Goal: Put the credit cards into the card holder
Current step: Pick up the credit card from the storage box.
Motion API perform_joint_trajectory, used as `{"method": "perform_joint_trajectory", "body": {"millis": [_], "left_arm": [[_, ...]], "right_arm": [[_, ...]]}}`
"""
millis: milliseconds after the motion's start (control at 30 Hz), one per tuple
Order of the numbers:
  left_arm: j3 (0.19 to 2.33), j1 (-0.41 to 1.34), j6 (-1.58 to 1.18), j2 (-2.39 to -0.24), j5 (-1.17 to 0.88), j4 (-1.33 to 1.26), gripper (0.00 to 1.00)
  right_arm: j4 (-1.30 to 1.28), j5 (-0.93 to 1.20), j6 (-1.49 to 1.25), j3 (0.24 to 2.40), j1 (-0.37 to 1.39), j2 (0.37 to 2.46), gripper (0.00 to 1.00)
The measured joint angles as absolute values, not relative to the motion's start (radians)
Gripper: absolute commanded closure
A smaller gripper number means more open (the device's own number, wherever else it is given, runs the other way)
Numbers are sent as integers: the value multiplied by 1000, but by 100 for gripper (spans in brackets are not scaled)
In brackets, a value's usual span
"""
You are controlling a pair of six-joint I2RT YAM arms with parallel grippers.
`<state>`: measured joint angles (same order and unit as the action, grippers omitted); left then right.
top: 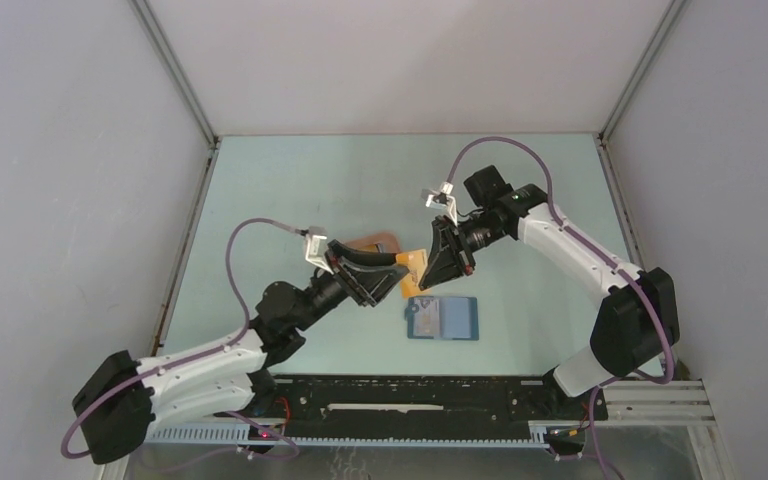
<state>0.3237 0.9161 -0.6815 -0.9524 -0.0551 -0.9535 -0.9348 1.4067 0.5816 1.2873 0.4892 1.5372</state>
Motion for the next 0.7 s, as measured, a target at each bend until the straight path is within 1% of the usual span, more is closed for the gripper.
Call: {"method": "perform_joint_trajectory", "body": {"millis": [133, 200, 300, 333, 433, 600, 700], "left_arm": [[336, 847, -677, -830, -131, -792, 32], [365, 823, -670, -803, -175, -701, 32], [442, 801, -662, -801, -247, -556, 36], [463, 797, -661, -805, -269, -524, 37], [517, 793, -654, -825, -331, -453, 47], [547, 793, -655, -863, -397, -400, 56], [549, 793, -656, -879, -421, -386, 68]], "right_arm": [[-987, 1362, 643, 1290, 508, 1538, 100], [-1027, 1344, 681, 1302, 521, 1539, 100], [-1071, 1321, 734, 1320, 542, 1541, 100], [-1082, 1316, 744, 1324, 546, 1541, 100], [-1108, 1308, 774, 1325, 554, 1541, 100], [-1127, 1295, 794, 1326, 557, 1543, 100], [-1134, 1286, 802, 1329, 557, 1545, 100]]}}
